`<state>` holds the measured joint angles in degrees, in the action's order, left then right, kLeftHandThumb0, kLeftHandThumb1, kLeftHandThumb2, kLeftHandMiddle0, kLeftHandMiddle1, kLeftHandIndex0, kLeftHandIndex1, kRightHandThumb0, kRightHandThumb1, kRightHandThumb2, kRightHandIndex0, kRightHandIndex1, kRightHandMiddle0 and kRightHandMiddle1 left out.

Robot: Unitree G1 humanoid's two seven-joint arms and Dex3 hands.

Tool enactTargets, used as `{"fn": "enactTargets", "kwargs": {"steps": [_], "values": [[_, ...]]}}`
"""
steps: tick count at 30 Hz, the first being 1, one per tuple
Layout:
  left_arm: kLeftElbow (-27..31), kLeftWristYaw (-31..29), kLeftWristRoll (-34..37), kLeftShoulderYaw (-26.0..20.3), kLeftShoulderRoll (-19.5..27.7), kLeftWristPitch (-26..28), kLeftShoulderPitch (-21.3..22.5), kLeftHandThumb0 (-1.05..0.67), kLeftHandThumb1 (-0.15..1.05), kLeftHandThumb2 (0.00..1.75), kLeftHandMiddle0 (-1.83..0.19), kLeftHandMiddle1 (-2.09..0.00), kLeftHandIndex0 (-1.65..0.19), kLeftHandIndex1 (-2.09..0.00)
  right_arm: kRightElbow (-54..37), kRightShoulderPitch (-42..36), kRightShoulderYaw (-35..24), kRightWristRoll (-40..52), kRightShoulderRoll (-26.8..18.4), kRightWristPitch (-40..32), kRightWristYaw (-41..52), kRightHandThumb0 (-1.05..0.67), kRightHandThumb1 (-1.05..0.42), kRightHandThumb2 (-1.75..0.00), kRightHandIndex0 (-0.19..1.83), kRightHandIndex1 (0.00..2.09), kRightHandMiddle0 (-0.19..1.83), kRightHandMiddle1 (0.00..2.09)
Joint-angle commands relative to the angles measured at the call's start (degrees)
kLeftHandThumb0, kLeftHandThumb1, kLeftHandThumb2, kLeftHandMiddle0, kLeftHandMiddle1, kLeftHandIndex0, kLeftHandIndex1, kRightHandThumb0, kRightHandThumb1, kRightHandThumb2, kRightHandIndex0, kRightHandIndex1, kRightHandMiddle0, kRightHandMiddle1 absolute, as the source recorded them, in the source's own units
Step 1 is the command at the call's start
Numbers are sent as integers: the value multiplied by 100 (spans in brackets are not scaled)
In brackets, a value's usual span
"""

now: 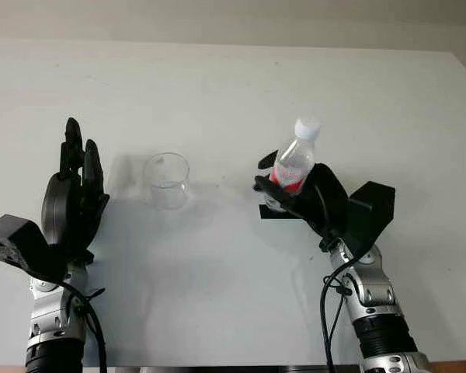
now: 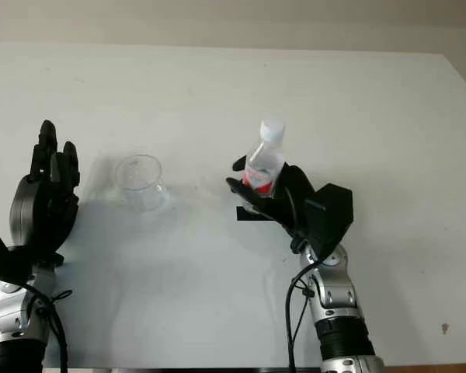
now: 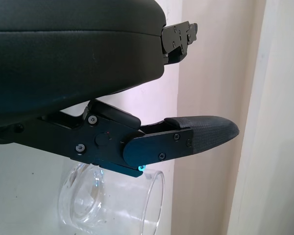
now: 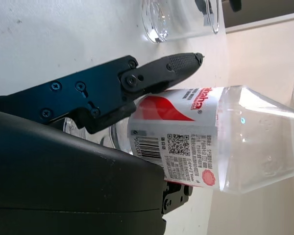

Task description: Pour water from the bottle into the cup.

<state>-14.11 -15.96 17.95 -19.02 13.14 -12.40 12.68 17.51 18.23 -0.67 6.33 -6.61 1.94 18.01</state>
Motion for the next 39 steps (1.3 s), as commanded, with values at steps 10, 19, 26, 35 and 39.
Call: {"fn": "enactTargets", "kwargs": {"steps": [10, 19, 26, 35, 39], "values": [[-51, -83, 34, -40, 85, -11, -54, -73, 105, 56, 19, 0, 19, 0, 291, -583, 139, -216, -45, 223, -15, -74, -104, -5, 1, 3, 1, 19], [-113, -137, 65, -38, 135, -17, -17, -73, 105, 55, 19, 0, 19, 0, 786, -516, 201, -465, -292, 1141, 220, -88, -99, -5, -18, 0, -18, 2], [-120, -157, 69, -57, 153, -6, -15, -74, 105, 54, 19, 0, 19, 0, 1350, -357, 80, -884, -494, 2046, -371, -104, -104, -7, -19, 0, -19, 0], [-146, -134, 70, -52, 132, 8, 22, -72, 105, 54, 19, 0, 19, 0, 1549, -351, -150, -670, -535, 2603, -452, -102, -105, -6, -19, 0, -19, 0], [-168, -133, 61, -50, 130, -18, 33, -72, 105, 54, 19, 0, 19, 0, 1305, -417, -205, -409, -525, 2538, -231, -100, -104, -6, -19, 0, -19, 0]]}}
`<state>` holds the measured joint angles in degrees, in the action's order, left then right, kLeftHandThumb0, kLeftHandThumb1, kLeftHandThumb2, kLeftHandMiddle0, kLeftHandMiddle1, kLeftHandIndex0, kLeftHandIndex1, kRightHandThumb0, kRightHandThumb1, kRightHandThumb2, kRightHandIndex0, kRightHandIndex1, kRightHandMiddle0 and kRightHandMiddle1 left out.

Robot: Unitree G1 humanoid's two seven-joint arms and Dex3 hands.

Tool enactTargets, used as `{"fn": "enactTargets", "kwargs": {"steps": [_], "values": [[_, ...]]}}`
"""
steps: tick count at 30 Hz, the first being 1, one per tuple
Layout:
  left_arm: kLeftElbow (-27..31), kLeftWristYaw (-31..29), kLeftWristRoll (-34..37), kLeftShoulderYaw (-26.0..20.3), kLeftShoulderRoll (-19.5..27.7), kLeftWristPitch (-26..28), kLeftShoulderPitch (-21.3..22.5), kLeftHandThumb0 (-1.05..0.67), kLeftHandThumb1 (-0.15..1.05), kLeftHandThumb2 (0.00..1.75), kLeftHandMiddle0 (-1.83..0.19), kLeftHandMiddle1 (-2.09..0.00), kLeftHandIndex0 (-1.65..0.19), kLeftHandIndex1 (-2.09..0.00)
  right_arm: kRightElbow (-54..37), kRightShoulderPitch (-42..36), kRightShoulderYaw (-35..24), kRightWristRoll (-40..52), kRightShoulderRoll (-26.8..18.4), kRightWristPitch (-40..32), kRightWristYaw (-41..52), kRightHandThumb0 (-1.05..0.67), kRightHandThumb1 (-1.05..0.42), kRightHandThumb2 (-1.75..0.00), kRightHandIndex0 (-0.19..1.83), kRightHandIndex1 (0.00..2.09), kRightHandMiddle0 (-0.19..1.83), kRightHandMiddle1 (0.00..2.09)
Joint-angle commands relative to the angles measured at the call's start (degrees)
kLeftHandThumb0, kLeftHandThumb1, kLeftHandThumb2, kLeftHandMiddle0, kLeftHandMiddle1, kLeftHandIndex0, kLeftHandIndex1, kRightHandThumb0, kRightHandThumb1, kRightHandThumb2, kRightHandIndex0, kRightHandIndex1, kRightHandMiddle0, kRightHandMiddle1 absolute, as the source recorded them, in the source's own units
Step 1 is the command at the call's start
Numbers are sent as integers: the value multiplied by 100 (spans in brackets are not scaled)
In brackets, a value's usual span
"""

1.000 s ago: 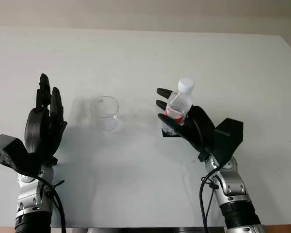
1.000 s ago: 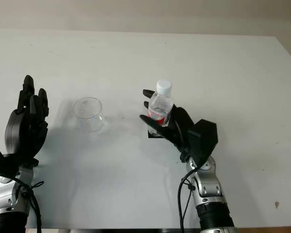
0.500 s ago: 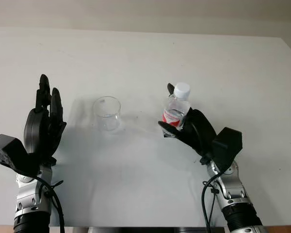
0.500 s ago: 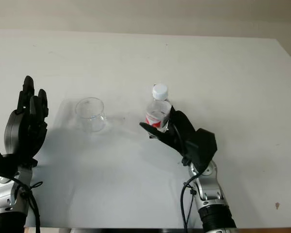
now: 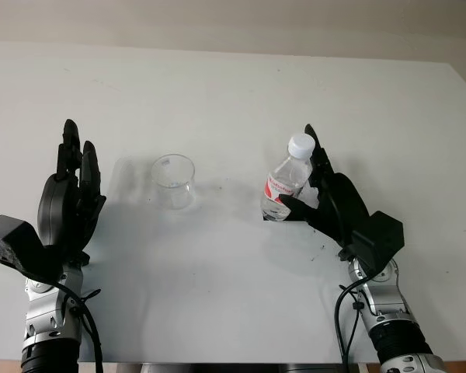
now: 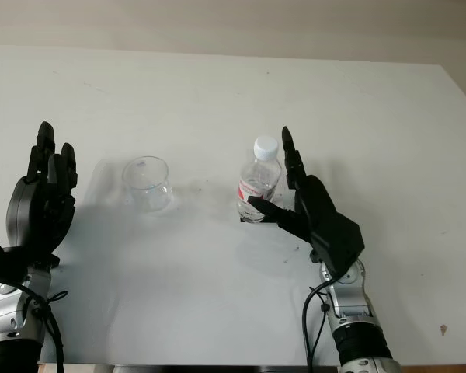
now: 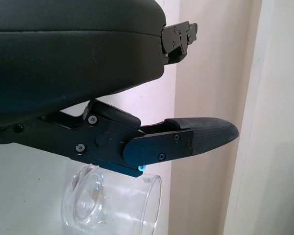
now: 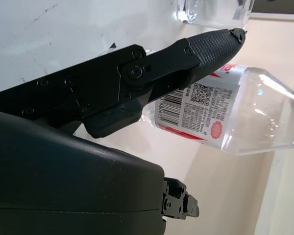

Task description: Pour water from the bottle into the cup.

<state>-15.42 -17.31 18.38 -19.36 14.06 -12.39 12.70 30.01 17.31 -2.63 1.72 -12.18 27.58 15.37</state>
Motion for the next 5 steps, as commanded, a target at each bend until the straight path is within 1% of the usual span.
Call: {"fn": "enactTargets", "kwargs": {"steps": [1, 5], "values": [[-37, 2, 12, -15, 39, -24, 31, -72, 105, 54, 19, 0, 19, 0, -10, -343, -17, 87, 34, -70, 51, -100, -104, -6, -19, 0, -19, 0], [-8, 6, -3, -17, 52, -26, -7, -72, 105, 55, 19, 0, 19, 0, -194, -419, -15, 211, 17, -134, 200, -99, -103, -5, -19, 0, -19, 0]]}}
